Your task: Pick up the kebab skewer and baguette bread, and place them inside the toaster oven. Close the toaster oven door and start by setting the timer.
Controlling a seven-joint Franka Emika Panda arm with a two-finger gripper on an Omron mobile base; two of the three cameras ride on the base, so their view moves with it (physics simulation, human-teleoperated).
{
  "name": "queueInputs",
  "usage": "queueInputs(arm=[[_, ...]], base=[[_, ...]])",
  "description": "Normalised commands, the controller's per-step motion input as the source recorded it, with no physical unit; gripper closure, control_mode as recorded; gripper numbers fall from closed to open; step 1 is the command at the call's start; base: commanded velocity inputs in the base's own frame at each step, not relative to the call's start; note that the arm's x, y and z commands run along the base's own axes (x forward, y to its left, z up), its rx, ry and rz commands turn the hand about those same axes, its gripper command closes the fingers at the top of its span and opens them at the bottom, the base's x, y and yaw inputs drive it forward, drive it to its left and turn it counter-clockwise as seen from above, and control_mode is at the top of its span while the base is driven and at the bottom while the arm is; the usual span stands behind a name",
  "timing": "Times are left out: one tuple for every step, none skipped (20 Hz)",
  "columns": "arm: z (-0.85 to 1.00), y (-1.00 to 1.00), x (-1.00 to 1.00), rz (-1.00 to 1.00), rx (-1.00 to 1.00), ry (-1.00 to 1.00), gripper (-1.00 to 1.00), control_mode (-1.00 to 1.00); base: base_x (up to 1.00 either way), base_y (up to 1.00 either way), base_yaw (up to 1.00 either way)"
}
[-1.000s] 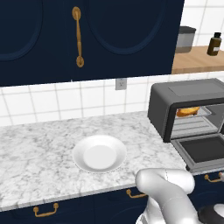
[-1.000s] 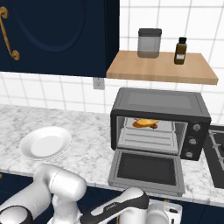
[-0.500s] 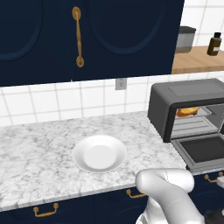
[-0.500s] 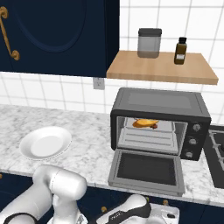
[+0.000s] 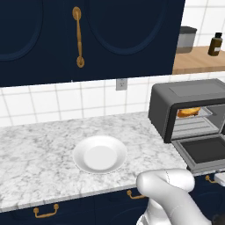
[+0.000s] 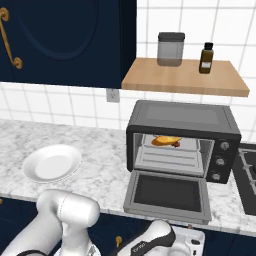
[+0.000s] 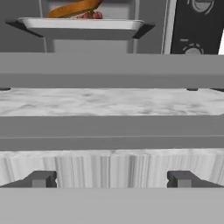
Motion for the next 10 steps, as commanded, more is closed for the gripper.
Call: queueInputs(arm=[[0.0, 0.0, 0.31, 0.0, 0.01, -0.04, -1.0, -1.0], [0.0, 0.0, 0.25, 0.0, 0.01, -0.04, -1.0, -1.0], [0.01, 0.0, 0.27, 0.0, 0.01, -0.03, -1.0, -1.0], [0.0, 0.0, 0.27, 0.0, 0.0, -0.02, -1.0, -1.0], [0.0, 0.0, 0.26, 0.0, 0.0, -0.03, -1.0, -1.0], [0.01, 0.0, 0.26, 0.0, 0.0, -0.03, -1.0, -1.0], [0.04, 0.0, 0.26, 0.0, 0.0, -0.04, -1.0, -1.0], [0.14, 0.0, 0.25, 0.0, 0.01, -0.07, -1.0, -1.0], [0.18, 0.0, 0.25, 0.0, 0.0, -0.07, -1.0, -1.0], [0.19, 0.0, 0.23, 0.0, 0.0, -0.08, -1.0, -1.0]], base=[[0.0, 0.0, 0.0], [0.0, 0.0, 0.0], [0.0, 0.0, 0.0], [0.0, 0.0, 0.0], [0.0, 0.0, 0.0], [0.0, 0.0, 0.0], [0.0, 0.0, 0.0], [0.0, 0.0, 0.0], [0.0, 0.0, 0.0], [0.0, 0.0, 0.0]])
